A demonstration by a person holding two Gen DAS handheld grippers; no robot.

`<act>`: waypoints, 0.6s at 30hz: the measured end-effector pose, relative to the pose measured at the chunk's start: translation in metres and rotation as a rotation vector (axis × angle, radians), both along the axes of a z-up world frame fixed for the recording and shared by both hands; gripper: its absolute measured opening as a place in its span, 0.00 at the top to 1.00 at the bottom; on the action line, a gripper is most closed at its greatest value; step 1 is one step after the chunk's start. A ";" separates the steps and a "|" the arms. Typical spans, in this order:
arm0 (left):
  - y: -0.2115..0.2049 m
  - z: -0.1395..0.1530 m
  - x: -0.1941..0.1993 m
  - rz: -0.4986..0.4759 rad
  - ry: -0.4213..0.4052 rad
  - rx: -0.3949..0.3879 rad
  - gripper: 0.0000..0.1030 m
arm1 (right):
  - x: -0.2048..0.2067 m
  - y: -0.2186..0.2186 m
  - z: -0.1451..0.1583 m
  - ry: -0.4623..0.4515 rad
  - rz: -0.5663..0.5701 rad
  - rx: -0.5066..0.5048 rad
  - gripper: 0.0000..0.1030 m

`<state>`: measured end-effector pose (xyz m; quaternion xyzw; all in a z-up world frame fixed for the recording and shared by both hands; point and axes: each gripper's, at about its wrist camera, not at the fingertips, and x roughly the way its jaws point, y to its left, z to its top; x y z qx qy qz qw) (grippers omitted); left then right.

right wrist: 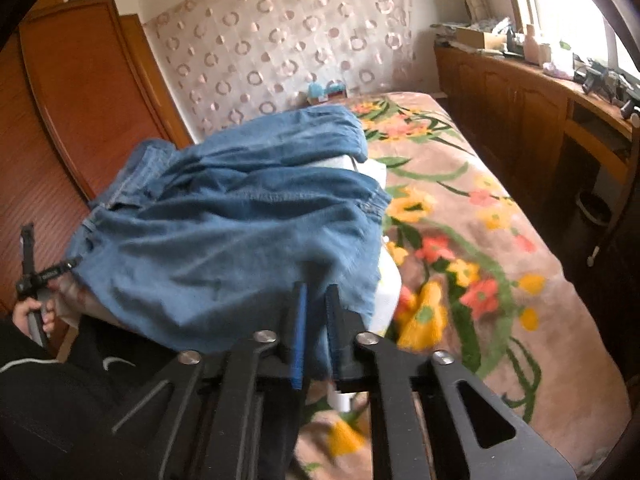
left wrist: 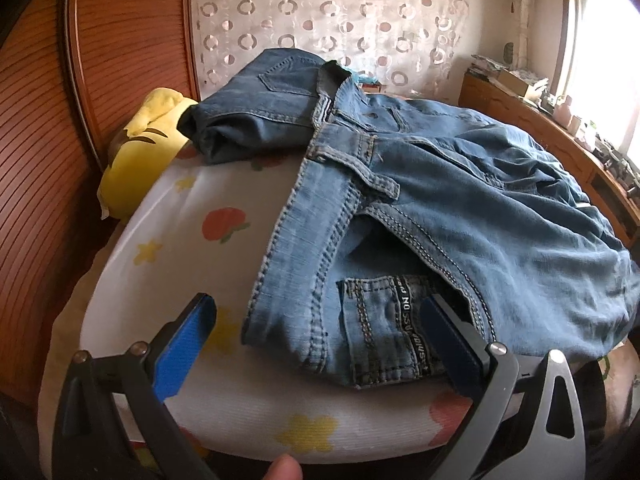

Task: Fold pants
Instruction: 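Close the right tool on the leg hem and lift it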

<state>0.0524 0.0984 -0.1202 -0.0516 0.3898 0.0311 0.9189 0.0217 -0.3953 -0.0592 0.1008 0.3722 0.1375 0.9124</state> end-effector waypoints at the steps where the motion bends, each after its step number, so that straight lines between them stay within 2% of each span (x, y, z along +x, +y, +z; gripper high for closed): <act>1: 0.001 -0.001 0.000 0.000 0.002 -0.004 0.00 | 0.001 0.002 0.000 0.000 0.008 0.000 0.98; 8: 0.005 -0.002 -0.001 -0.001 0.001 -0.020 0.00 | 0.005 0.016 -0.001 -0.019 0.026 -0.009 1.00; 12: 0.010 -0.006 -0.001 -0.003 0.007 -0.051 0.04 | 0.008 0.020 0.004 -0.043 0.026 -0.010 1.00; 15: 0.015 -0.007 -0.002 -0.011 0.001 -0.088 0.10 | 0.009 0.016 0.004 -0.054 0.022 -0.017 1.00; 18: 0.015 -0.006 -0.003 -0.030 -0.015 -0.108 0.24 | 0.010 0.011 -0.004 -0.035 0.001 -0.026 1.00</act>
